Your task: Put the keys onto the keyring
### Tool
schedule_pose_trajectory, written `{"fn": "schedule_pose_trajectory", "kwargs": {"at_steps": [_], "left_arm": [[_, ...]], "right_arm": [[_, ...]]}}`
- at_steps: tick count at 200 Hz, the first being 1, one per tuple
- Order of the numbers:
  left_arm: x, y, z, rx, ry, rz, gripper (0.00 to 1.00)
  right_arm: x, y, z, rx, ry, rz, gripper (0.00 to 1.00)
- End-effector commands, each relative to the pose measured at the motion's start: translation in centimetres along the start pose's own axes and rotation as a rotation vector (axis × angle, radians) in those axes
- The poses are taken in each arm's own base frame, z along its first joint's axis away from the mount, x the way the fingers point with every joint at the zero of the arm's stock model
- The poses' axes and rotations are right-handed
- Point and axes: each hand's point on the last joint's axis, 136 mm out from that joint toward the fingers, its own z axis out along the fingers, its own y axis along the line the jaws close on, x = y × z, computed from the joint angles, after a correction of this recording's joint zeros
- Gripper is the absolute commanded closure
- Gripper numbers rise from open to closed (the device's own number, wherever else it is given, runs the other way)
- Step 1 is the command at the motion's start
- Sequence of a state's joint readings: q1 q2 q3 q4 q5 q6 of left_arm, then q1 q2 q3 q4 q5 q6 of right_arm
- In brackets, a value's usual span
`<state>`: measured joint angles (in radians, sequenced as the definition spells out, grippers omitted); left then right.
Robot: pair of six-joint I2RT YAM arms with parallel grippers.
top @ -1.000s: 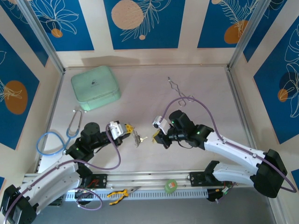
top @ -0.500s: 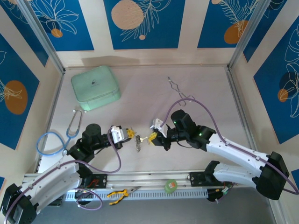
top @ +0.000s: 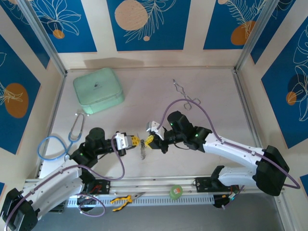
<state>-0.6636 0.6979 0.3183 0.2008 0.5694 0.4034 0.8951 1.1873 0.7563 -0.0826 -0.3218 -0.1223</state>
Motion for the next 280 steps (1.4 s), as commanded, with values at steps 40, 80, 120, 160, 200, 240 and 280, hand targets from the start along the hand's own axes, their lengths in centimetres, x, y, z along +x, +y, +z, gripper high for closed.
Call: {"fn": "schedule_pose_trajectory", "kwargs": {"at_steps": [40,80,120,160,200,240,280], "left_arm": [[-1.0,-0.5,0.0,0.027,-0.045,0.052,1.00],[-1.1,-0.5,0.0,0.029,-0.048,0.053,1.00],[-1.1,-0.5,0.1,0.030,-0.048,0.053,1.00],[-1.5,-0.2,-0.2,0.004,-0.066,0.077,1.00],[-1.7,-0.2,-0.3,-0.006,-0.075,0.099,1.00],[-1.9,-0.2,-0.4,-0.008,-0.086,0.112,1.00],[-2.1,-0.1,-0.4,-0.015,-0.093,0.105,1.00]], "right_arm": [[-2.5,-0.3,0.2,0.008,-0.063,-0.021,1.00],[-2.6,-0.6,0.4,0.018,-0.068,-0.015,1.00],[-2.5,-1.1,0.6,0.041,-0.066,0.003,1.00],[-1.8,-2.8,0.4,0.103,-0.058,0.106,1.00],[-1.8,-3.2,0.4,0.095,-0.060,0.162,1.00],[-1.7,-3.2,0.7,0.062,-0.053,0.208,1.00],[-1.7,-3.4,0.3,0.070,-0.048,0.222,0.73]]}}
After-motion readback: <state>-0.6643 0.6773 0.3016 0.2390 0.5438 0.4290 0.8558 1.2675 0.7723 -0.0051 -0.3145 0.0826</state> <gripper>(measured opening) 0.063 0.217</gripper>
